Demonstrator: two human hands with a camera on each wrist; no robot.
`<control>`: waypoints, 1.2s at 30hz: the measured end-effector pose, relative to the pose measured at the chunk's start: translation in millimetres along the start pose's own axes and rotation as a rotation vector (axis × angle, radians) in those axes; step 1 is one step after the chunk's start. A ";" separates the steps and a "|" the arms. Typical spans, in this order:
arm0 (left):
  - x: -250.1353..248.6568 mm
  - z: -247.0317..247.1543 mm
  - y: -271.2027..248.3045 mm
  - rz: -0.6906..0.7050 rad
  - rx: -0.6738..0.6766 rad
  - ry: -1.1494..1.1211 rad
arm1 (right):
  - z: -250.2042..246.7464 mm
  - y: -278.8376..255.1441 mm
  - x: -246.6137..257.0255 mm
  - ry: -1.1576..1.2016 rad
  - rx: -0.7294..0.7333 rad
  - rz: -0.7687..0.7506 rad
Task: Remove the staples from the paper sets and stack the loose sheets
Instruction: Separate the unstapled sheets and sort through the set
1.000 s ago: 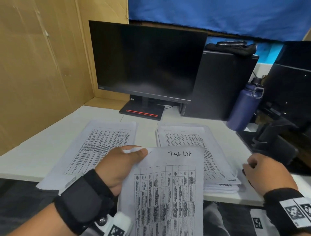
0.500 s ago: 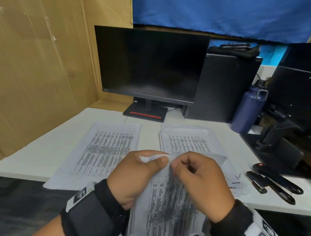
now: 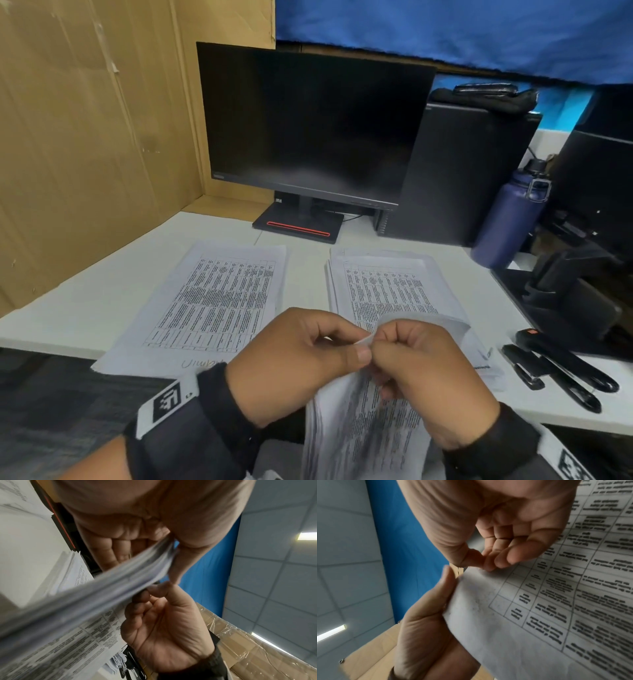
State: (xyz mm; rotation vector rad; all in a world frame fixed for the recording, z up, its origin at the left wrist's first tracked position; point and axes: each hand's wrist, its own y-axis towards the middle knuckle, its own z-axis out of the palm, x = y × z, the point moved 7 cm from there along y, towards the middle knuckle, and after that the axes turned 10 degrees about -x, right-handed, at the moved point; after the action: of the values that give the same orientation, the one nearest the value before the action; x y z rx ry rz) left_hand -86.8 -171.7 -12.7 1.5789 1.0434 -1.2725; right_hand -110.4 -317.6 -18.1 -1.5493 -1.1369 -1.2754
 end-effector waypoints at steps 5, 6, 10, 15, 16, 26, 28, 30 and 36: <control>1.7 -3.0 2.1 0.011 -0.041 0.139 | 3.5 -2.9 1.3 -0.127 -0.011 -0.064; 1.6 -3.8 2.6 0.016 -0.049 0.169 | 4.0 -3.4 1.8 -0.143 -0.017 -0.072; 5.6 -8.2 5.7 0.001 -0.099 0.207 | 2.3 -4.1 5.2 -0.207 -0.069 -0.192; 3.5 -11.5 7.1 0.011 -0.156 0.170 | 2.4 -21.5 32.4 -0.651 -0.283 -0.651; 1.7 -11.7 7.0 0.021 -0.159 0.166 | 4.4 -24.6 37.4 -0.695 -0.295 -0.715; -13.9 -16.5 8.2 0.105 -0.073 0.086 | 1.4 -11.5 50.2 -0.545 -0.209 -0.661; -12.6 -17.6 9.5 0.080 -0.062 0.026 | 3.7 -17.6 56.6 -0.661 -0.256 -0.784; -10.2 -16.7 9.8 0.043 -0.038 -0.029 | 9.0 -24.7 61.7 -0.776 -0.284 -0.900; -8.8 -19.9 11.7 0.030 -0.024 0.005 | 17.3 -32.7 65.9 -0.923 -0.292 -1.080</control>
State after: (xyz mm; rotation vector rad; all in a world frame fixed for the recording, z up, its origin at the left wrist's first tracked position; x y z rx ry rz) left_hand -71.2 -157.3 -0.1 1.5752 1.0303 -1.2321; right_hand -132.0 -283.0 45.5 -1.8521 -2.7310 -1.3937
